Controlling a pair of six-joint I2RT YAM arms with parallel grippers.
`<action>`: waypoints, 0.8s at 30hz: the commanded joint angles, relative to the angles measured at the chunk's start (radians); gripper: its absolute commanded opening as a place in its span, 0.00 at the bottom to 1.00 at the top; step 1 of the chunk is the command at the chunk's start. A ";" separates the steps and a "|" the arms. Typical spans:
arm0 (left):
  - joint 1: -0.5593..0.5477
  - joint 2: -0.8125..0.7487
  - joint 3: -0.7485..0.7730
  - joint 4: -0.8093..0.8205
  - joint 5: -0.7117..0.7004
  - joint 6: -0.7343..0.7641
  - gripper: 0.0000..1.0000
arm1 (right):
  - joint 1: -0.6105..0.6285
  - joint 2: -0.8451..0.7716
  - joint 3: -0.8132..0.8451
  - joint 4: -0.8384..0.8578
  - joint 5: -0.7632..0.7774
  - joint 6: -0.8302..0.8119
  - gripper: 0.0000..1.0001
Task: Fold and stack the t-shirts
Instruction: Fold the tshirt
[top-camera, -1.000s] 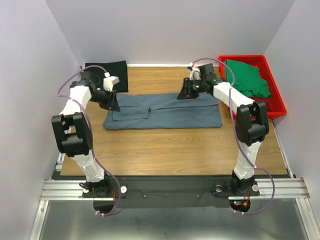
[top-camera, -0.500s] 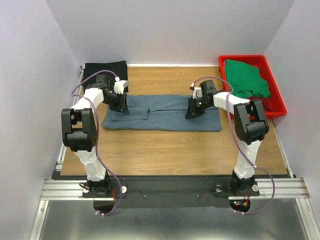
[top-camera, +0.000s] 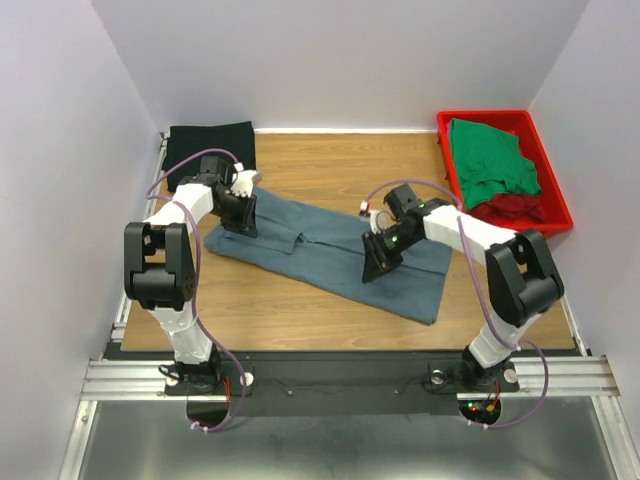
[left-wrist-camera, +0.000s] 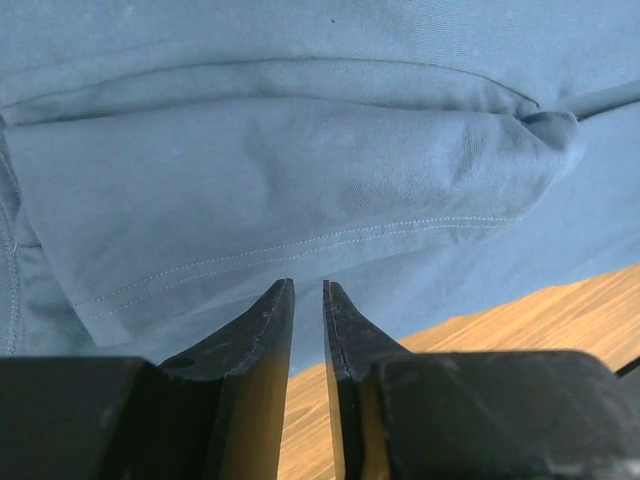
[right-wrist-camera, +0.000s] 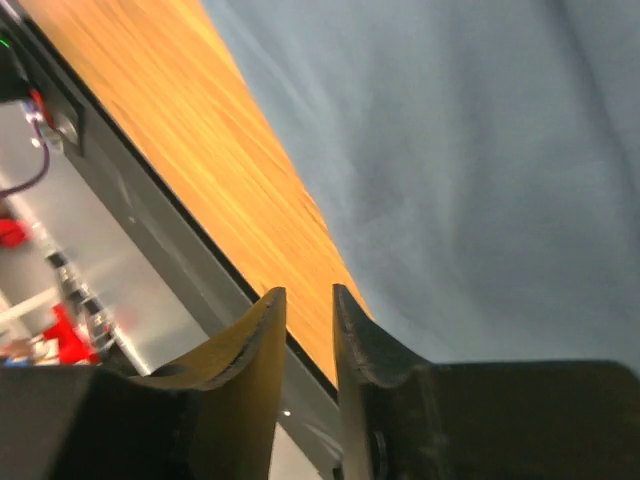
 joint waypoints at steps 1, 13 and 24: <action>-0.051 -0.006 0.014 0.015 -0.050 -0.019 0.29 | -0.112 -0.088 0.162 -0.035 0.051 -0.066 0.33; -0.183 0.336 0.351 -0.040 -0.107 -0.013 0.25 | -0.255 -0.002 0.186 -0.045 0.312 -0.138 0.33; -0.326 0.569 0.681 -0.130 -0.070 -0.010 0.24 | -0.313 0.003 0.143 -0.050 0.326 -0.152 0.33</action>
